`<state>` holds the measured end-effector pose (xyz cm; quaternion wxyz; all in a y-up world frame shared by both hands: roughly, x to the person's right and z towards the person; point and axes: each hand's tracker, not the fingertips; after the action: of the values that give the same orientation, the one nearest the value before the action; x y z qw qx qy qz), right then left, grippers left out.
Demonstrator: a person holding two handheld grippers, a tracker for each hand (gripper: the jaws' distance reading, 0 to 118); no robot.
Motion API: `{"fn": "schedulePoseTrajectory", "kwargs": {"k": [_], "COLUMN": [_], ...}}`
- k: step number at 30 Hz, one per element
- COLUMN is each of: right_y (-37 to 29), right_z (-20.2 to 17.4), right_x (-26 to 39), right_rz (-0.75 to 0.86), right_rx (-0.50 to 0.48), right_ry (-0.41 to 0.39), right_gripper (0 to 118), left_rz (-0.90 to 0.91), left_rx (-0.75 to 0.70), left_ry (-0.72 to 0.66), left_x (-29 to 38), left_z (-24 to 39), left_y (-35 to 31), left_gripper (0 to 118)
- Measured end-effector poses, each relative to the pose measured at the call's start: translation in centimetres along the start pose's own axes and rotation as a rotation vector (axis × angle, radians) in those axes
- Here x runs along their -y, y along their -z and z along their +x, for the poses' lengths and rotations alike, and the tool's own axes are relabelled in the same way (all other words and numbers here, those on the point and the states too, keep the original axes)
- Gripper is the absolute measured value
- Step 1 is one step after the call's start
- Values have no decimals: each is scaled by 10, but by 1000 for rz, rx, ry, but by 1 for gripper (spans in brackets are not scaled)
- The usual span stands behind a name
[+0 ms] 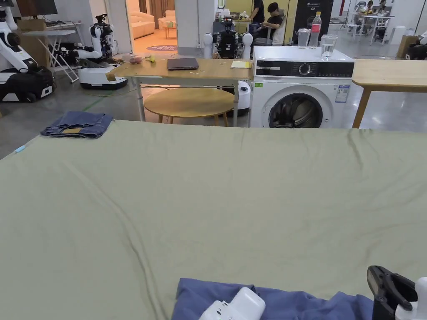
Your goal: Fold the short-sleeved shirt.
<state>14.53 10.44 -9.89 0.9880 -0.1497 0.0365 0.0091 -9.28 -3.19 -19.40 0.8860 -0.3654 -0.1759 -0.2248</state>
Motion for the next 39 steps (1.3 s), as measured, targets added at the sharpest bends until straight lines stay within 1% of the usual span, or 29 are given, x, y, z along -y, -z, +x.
{"fn": "schedulePoseTrajectory", "kwargs": {"k": [1, 2, 3, 4, 5, 6, 7, 8, 10, 13, 14, 15, 16, 17, 18, 19, 21, 22, 24, 26, 27, 29, 32, 35, 36, 37, 38, 39], "right_y": [-1, -1, -2, -3, -3, -4, -4, -4, -6, -7, -7, -7, -6, -7, -7, -7, -7, -7, -8, -7, -7, -5, -3, -2, -2, -1, -1, 0], "right_z": [2, 3, 5, 6, 6, 6, 6, 6, 6, 6, 6, 5, 5, 5, 5, 6, 7, 7, 9, 10, 10, 10, 10, 9, 9, 8, 7, 7], "right_x": [1, 2, 2, 2, 2, 3, 3, 4, 6, 9, 10, 11, 12, 12, 12, 12, 11, 11, 10, 9, 9, 10, 12, 14, 14, 14, 14, 14], "right_rz": [-4, -7, -9, -11, -14, -15, -16, -16, -14, -19, -22, -25, -27, -28, -29, -29, -28, -28, -26, -25, -27, -30, -32, -35, -36, -38, -39, -39], "right_rx": [2, 2, 0, 0, 0, -1, -5, -6, -8, -17, -21, -23, -22, -23, -25, -26, -24, -23, -20, -21, -23, -23, -26, -34, -36, -38, -42, -47], "right_ry": [2, 4, 5, 4, 3, 6, 12, 19, 36, 65, 71, 72, 72, 72, 73, 74, 76, 78, 81, 87, 89, 87, 100, 108, 107, 107, 107, 107], "right_gripper": [1, 1, 1, 1, 1, 1, 1, 1, 1, 1, 1, 1, 1, 1, 1, 1, 1, 1, 1, 1, 1, 1, 1, 1, 1, 1, 1, 1], "left_rz": [-7, 10, 17, 50, 126, 187, 238, 275, 289, 204, 157, 130, 113, 83, 44, 21, -39, -47, -26, -12, 5, 58, 138, 219, 247, 235, 216, 203], "left_rx": [-11, -21, -19, 8, 73, 115, 152, 160, 178, 268, 311, 364, 397, 401, 408, 431, 545, 562, 514, 495, 511, 486, 401, 316, 323, 321, 325, 335], "left_ry": [-13, -43, -89, -132, -203, -280, -361, -430, -550, -729, -785, -837, -876, -883, -863, -843, -851, -844, -771, -721, -712, -724, -811, -978, -1026, -1071, -1115, -1159], "left_x": [1, -3, -9, -14, -19, -20, -21, -21, -13, 7, 15, 23, 30, 35, 37, 39, 39, 37, 27, 16, 13, 11, 26, 61, 72, 84, 94, 105], "left_z": [-2, -9, -15, -24, -36, -49, -62, -74, -96, -119, -120, -121, -117, -112, -101, -93, -71, -58, -40, -38, -42, -53, -89, -129, -140, -150, -161, -169], "left_y": [4, 0, -10, -23, -38, -53, -66, -76, -79, -63, -54, -45, -37, -29, -22, -16, -2, 2, 3, -5, -10, -23, -44, -53, -53, -52, -50, -47], "left_gripper": [18, 35, 35, 43, 62, 90, 110, 112, 112, 110, 103, 87, 52, 29, 19, 19, 19, 18, 18, 18, 18, 17, 17, 17, 17, 23, 45, 80]}}
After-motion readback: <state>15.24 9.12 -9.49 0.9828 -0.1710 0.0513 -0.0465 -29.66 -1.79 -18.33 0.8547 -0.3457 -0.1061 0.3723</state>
